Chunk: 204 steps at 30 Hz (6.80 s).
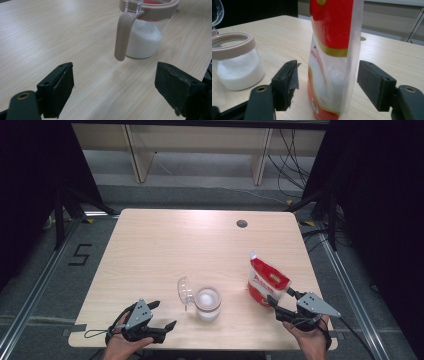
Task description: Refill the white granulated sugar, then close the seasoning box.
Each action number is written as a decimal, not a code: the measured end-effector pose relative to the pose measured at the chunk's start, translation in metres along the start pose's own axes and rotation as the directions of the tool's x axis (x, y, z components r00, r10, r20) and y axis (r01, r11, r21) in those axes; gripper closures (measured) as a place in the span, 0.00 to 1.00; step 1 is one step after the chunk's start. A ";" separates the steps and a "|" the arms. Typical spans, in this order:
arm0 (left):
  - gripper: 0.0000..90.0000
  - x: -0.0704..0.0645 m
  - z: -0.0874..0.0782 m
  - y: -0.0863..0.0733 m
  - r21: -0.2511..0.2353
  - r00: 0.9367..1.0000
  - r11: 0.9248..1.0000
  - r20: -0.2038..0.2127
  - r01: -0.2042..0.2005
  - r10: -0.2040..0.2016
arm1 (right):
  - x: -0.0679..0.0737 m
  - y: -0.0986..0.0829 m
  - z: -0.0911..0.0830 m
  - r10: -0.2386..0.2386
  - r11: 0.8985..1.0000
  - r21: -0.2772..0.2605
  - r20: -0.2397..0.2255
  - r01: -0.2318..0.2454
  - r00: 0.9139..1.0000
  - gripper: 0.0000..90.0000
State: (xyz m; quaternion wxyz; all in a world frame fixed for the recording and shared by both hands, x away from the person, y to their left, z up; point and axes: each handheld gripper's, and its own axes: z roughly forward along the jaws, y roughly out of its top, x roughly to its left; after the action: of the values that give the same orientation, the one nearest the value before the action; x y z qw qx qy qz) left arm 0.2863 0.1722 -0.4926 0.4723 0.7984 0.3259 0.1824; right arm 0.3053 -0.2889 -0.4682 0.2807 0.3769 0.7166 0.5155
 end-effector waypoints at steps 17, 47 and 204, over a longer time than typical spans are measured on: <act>0.17 -0.002 -0.001 0.002 -0.001 1.000 1.000 0.004 -0.006 0.006 | 0.017 -0.010 -0.022 0.013 0.995 0.098 -0.001 -0.013 1.000 0.28; 0.20 0.003 -0.003 0.003 -0.023 0.999 0.999 -0.017 0.030 -0.030 | 0.036 -0.023 -0.034 -0.051 0.973 0.224 0.015 0.046 0.999 0.21; 0.17 -0.033 -0.007 -0.013 0.079 0.993 0.996 0.114 -0.042 0.033 | 0.043 -0.031 -0.041 -0.049 0.969 0.241 -0.052 0.060 0.997 0.18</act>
State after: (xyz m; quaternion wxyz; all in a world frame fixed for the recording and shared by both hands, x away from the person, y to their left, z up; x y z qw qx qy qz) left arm 0.2537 0.1582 -0.5000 0.4535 0.8320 0.2909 0.1326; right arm 0.2413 -0.2800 -0.4851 0.2301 0.3768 0.7904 0.4247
